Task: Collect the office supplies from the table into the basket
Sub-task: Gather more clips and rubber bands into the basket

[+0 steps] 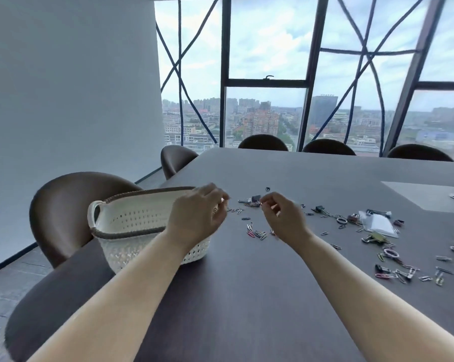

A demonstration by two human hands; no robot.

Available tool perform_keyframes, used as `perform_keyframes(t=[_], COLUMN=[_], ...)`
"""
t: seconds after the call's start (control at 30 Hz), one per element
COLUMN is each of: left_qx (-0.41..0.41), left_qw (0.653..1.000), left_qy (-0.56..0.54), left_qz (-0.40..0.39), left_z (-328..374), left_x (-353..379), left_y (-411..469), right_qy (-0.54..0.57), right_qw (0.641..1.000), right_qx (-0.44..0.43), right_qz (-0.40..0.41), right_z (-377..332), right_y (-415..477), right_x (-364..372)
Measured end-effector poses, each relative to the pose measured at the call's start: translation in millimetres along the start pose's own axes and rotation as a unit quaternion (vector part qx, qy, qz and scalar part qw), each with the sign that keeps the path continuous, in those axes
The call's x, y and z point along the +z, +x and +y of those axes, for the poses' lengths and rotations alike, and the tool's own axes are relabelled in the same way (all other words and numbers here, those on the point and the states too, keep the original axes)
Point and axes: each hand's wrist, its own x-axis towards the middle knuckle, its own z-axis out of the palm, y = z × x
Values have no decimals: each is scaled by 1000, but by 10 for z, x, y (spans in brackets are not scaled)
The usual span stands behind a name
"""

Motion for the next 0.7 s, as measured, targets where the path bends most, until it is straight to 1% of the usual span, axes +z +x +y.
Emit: perform_keyframes(t=[0.07, 0.1, 0.13, 0.2, 0.23, 0.27, 0.33, 0.37, 0.43, 0.57, 0.7], left_qx=[9, -3, -27, -88, -117, -144, -197, -221, -259, -300, -362], left_qw=[999, 997, 992, 966, 949, 932, 904, 895, 888, 893, 883], left_qy=[-39, -62, -78, -86, -70, -46, -1, 12, 34, 77, 77], left_qz=[-19, -50, -98, -226, -284, -330, -379, -386, -379, -326, -288], left_z=[212, 277, 317, 333, 322, 303, 233, 190, 94, -97, -275], left_x=[307, 490, 676, 1032, 1180, 1304, 1538, 1630, 1805, 2173, 2593], left_y=[-31, -52, -80, -148, -168, -171, -135, -88, 51, 370, 622], right_qy=[-49, -80, -120, -192, -213, -228, -244, -244, -248, -270, -275], right_qw=[998, 995, 988, 963, 951, 942, 932, 930, 929, 922, 921], right_qx=[38, 58, 79, 123, 140, 153, 171, 179, 178, 140, 124], right_qz=[-12, -33, -64, -142, -173, -193, -206, -207, -210, -240, -246], right_z=[353, 532, 690, 971, 1084, 1176, 1316, 1372, 1472, 1640, 1915], right_y=[-118, -166, -216, -298, -315, -311, -222, -138, 94, 693, 1245], right_x=[-201, -280, -348, -420, -428, -420, -375, -347, -284, -43, 281])
